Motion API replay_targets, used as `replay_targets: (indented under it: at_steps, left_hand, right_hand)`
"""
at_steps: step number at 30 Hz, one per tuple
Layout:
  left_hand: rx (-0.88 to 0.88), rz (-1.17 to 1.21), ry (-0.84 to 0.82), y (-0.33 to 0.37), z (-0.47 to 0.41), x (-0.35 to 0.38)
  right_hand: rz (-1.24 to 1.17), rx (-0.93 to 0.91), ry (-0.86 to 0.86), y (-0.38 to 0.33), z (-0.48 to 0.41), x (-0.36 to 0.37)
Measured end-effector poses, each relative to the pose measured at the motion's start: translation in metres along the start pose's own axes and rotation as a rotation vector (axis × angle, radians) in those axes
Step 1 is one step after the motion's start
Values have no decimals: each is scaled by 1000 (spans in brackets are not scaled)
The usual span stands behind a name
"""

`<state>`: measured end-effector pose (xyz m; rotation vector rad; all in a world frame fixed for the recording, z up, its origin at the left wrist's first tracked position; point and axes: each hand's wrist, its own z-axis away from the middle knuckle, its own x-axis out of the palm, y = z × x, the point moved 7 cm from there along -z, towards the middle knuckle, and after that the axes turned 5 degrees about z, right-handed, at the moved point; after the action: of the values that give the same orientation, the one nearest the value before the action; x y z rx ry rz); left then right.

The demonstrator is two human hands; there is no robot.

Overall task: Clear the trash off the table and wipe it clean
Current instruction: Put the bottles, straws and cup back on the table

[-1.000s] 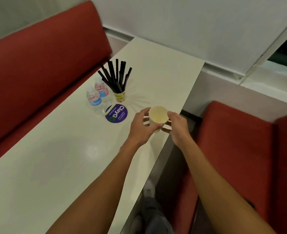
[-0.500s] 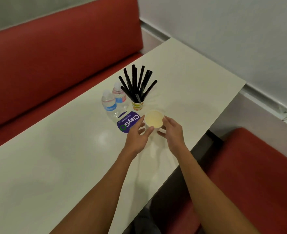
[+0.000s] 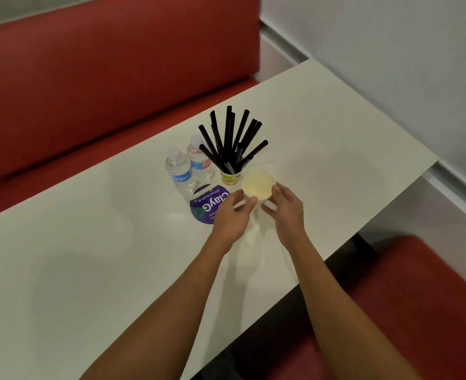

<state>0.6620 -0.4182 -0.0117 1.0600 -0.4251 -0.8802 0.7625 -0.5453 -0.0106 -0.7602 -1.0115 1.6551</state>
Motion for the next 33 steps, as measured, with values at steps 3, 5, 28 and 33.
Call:
replay_targets:
  at_steps: [3, 5, 28, 33]
  left_hand:
    - [2, 2, 0, 4, -5, 1]
    - [6, 2, -3, 7, -9, 1]
    - [-184, 148, 33, 1, -24, -8]
    - [-248, 322, 168, 5, -26, -21]
  right_hand:
    - [-4, -8, -4, -3, -8, 3]
    - [-10, -10, -12, -5, -12, 5]
    - [45, 0, 22, -21, -44, -6]
    - [161, 22, -201, -47, -76, 7]
